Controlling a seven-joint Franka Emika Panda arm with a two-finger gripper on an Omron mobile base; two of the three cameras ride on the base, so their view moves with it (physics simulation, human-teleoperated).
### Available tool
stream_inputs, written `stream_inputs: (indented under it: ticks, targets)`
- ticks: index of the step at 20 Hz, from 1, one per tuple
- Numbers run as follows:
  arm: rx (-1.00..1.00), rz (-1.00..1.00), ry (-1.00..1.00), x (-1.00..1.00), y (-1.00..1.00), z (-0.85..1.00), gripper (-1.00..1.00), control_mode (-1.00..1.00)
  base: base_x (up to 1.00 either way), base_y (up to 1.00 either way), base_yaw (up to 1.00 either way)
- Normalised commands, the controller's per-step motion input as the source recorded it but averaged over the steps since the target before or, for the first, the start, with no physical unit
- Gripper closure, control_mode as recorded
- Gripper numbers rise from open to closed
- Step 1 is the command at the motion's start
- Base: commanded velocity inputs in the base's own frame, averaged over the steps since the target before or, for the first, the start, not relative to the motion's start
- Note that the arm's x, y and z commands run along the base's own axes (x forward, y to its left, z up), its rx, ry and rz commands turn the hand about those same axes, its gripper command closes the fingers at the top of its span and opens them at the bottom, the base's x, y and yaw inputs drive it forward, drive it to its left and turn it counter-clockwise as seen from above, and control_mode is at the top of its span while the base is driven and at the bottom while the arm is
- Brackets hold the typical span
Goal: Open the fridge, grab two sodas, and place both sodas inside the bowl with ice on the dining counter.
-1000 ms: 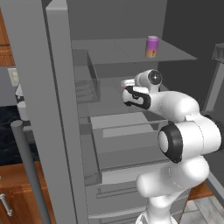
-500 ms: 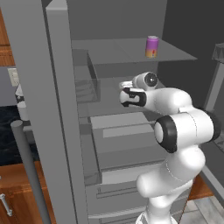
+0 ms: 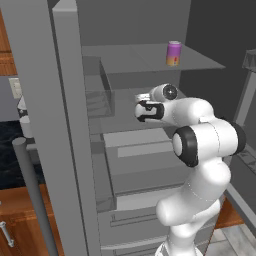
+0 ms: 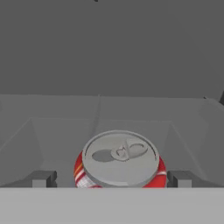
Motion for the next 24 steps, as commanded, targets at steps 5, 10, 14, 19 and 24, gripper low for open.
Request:
stream_inputs:
  ticks: [5, 10, 14, 19, 24]
  targets:
    - [0.0, 0.0, 0.0, 0.09, -0.02, -0.11, 1.0, -1.0, 0.0, 0.0, 0.0]
    - [0.0, 0.0, 0.0, 0.04, -0.01, -0.03, 1.0, -1.0, 0.0, 0.0, 0.0]
    - [0.0, 0.0, 0.01, 0.0, 0.0, -0.02, 1.0, -1.0, 0.0, 0.0, 0.0]
    - [0.0, 0.0, 0.0, -0.02, 0.0, -0.09, 1.0, -1.0, 0.0, 0.0, 0.0]
    - [0.0, 0.0, 0.0, -0.31, 0.0, -0.05, 1.0, -1.0, 0.0, 0.0, 0.0]
